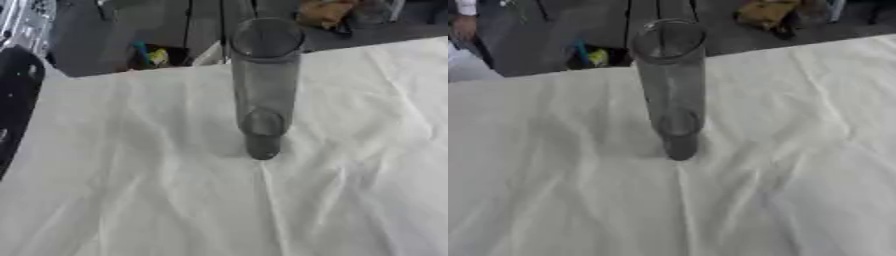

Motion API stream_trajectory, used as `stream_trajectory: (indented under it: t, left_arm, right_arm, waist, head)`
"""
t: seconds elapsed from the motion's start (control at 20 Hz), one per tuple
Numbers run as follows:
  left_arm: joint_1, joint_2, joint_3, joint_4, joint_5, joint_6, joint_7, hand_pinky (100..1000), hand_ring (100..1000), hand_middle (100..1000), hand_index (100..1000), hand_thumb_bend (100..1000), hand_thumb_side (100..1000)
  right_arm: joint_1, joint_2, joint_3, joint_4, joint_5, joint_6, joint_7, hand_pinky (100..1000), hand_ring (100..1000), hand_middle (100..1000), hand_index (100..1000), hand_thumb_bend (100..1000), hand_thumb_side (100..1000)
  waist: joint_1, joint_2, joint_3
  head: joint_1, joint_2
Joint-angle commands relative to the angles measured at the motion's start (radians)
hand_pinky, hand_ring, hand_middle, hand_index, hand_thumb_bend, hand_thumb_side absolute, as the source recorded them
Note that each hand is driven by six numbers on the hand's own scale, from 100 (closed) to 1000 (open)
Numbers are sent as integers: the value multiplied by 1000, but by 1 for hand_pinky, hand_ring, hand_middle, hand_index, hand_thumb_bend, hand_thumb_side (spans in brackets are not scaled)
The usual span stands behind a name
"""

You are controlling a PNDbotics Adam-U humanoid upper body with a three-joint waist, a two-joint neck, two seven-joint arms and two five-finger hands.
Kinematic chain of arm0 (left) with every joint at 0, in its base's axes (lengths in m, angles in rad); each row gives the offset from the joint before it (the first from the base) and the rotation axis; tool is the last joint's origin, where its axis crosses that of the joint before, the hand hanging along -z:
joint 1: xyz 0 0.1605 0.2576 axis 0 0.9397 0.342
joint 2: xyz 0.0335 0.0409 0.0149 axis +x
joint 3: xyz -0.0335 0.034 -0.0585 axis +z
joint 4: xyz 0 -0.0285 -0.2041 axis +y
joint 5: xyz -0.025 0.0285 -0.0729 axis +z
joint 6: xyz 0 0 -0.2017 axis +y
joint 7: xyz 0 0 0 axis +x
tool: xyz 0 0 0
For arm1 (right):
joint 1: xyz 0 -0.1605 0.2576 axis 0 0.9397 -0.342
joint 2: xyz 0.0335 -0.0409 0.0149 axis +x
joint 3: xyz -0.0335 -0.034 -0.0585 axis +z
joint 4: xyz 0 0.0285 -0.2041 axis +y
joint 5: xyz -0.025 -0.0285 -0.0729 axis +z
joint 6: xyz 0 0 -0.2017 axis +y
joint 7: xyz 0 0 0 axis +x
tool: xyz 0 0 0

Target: Arrange flowers into the vase.

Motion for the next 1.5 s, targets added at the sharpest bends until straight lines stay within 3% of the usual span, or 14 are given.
stream_trajectory:
  t: [0.05,0.45,0.95,1.5]
  left_arm:
    - [-34,2,-7,-7,25,-19,21,100,100,100,100,100,617]
    - [-75,-51,-30,-18,69,-14,64,100,100,100,100,100,632]
    - [-121,-124,-62,-20,69,10,93,100,100,100,100,100,637]
    - [-143,-168,-79,-28,62,-6,75,100,100,100,100,100,635]
  right_arm:
    - [-17,-34,4,-19,-16,-3,8,524,659,570,814,100,869]
    - [-44,-42,23,-19,-51,-4,34,524,659,571,813,100,860]
    - [-59,-40,33,-19,-71,1,51,523,659,570,813,100,850]
    - [-74,-37,38,-19,-84,5,63,521,659,569,812,100,840]
  waist:
    - [11,-41,-2]
    - [19,-47,-17]
    - [30,-47,-39]
    - [42,-43,-57]
  head:
    - [-3,-24]
    - [-10,-67]
    - [6,-64]
    - [19,-60]
